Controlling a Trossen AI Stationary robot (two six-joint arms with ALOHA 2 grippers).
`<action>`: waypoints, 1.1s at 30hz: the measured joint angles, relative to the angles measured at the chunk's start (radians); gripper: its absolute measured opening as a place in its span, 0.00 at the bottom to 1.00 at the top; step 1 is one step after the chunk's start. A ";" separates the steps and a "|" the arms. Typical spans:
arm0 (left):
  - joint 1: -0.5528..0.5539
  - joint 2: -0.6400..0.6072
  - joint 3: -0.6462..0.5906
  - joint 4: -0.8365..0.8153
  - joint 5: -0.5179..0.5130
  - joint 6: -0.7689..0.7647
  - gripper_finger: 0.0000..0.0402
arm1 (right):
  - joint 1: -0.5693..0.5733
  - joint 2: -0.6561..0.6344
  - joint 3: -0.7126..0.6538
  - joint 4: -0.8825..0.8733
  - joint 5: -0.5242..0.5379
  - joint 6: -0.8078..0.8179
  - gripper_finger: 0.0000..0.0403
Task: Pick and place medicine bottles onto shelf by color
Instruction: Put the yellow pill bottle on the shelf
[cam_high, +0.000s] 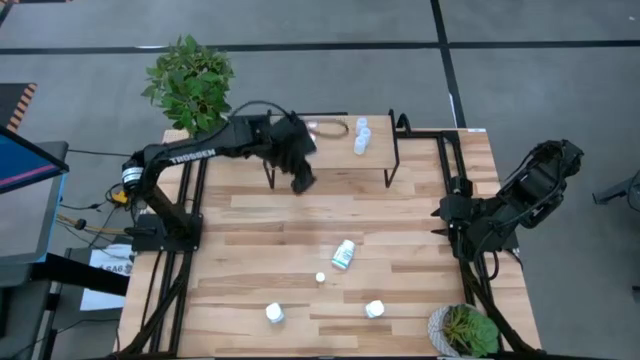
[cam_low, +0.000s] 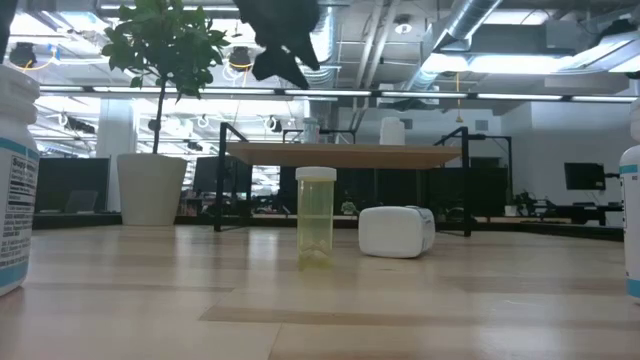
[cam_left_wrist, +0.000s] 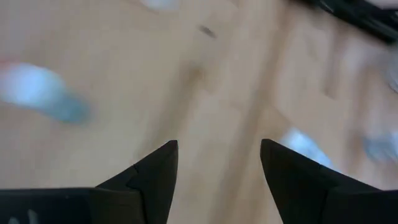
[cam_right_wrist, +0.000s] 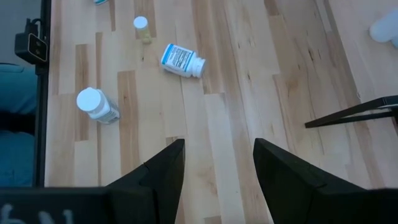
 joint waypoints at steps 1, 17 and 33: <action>-0.028 0.000 -0.002 -0.011 0.015 -0.001 0.53 | 0.000 0.000 0.000 0.000 0.001 0.000 0.53; -0.514 0.002 -0.029 -0.054 -0.202 -0.027 0.53 | 0.000 0.000 0.000 0.001 0.004 0.033 0.53; -0.679 0.003 -0.351 0.271 -0.345 -0.180 0.53 | 0.000 0.000 0.000 0.009 0.005 0.120 0.53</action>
